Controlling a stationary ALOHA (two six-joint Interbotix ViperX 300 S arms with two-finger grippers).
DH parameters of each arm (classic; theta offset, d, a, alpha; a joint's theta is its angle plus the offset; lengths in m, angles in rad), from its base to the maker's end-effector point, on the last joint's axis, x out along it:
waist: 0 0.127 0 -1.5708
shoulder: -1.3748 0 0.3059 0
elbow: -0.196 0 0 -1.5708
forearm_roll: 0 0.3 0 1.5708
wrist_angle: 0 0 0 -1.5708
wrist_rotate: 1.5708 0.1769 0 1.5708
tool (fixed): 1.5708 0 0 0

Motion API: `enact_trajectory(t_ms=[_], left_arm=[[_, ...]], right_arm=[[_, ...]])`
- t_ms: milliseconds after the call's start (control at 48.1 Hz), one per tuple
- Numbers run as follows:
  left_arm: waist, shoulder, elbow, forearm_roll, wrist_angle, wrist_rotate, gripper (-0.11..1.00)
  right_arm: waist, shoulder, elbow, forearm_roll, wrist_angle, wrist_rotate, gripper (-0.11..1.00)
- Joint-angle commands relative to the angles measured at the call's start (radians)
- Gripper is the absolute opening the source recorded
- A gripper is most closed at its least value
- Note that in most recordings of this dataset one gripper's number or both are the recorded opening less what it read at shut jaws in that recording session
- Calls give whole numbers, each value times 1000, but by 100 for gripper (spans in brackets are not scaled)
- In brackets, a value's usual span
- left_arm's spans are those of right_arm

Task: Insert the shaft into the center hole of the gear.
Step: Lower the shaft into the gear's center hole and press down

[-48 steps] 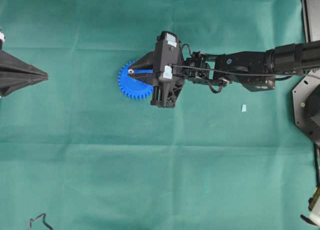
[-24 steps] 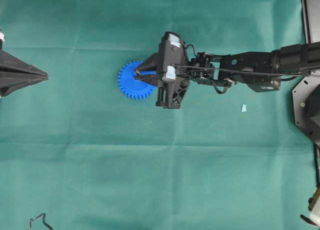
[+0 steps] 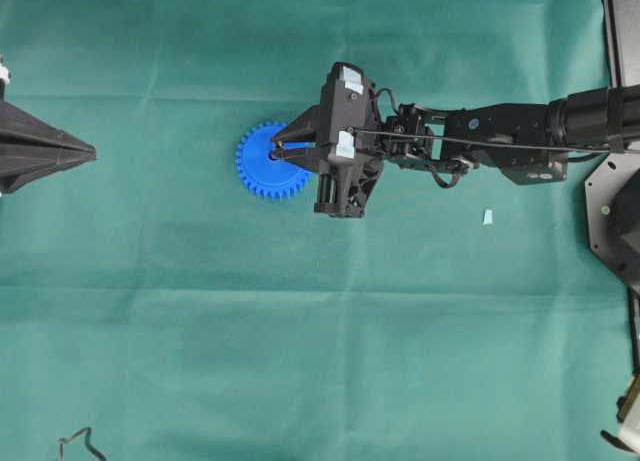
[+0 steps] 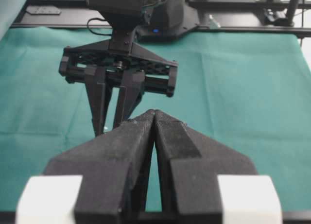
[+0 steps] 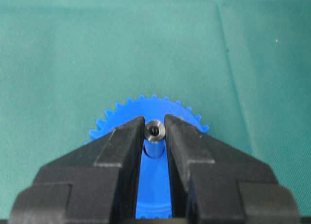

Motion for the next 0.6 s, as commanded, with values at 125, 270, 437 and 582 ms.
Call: enact_trajectory(t_ms=[125,270,437,582], left_arm=[[-2,6,-23,3,-3,-2,0],[-2,5,-23,3,-3,0,0],[-2,5,-23,3,-3,0,0],[-2,6,-21,3,-3,0,0]], right_arm=[[2,25,-35,2,-9,2,17],[2,55,-38,3,-11,2,17],[2,83,-41,9,-9,8,17],[2,83,-41,9,-12,9,17]])
